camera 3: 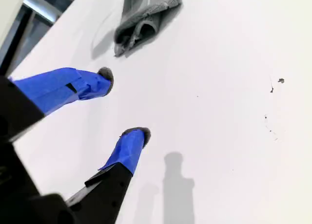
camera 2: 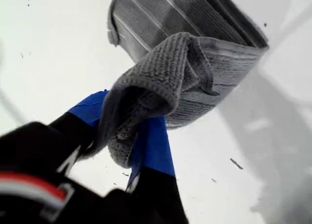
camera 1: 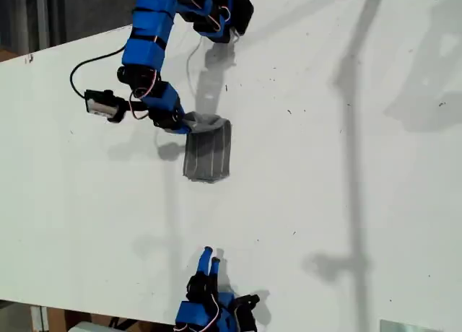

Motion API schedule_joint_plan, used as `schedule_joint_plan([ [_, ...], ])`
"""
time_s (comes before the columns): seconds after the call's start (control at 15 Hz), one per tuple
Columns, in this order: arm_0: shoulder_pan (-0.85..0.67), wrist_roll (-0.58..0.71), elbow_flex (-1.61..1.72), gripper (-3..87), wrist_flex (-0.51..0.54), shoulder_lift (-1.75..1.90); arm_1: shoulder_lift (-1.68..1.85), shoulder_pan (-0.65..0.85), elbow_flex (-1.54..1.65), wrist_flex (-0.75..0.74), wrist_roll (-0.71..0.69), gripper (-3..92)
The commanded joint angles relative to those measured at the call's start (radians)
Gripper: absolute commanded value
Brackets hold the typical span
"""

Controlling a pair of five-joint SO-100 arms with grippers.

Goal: Grasp corners of a square towel and fold twice.

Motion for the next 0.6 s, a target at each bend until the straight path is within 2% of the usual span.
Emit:
schedule_joint_plan([
  [0.0,0.0,-0.014,0.002,19.7,-0.025,0.005,-0.273,0.0,-0.314,-0.023,-0.072,-0.1],
  [0.33,0.009,-0.017,0.011,19.7,-0.046,0.005,-0.534,-0.034,-0.483,-0.103,-0.12,-0.1],
  [0.4,0.009,-0.017,0.014,19.7,-0.051,0.005,-0.528,-0.035,-0.486,-0.094,-0.121,13.5],
  [0.47,0.011,-0.017,0.018,19.7,-0.057,0.005,-0.462,-0.035,-0.489,-0.069,-0.143,41.7],
  [0.53,0.014,-0.018,0.02,19.7,-0.057,0.005,-0.341,-0.026,-0.489,-0.023,-0.166,42.5],
])
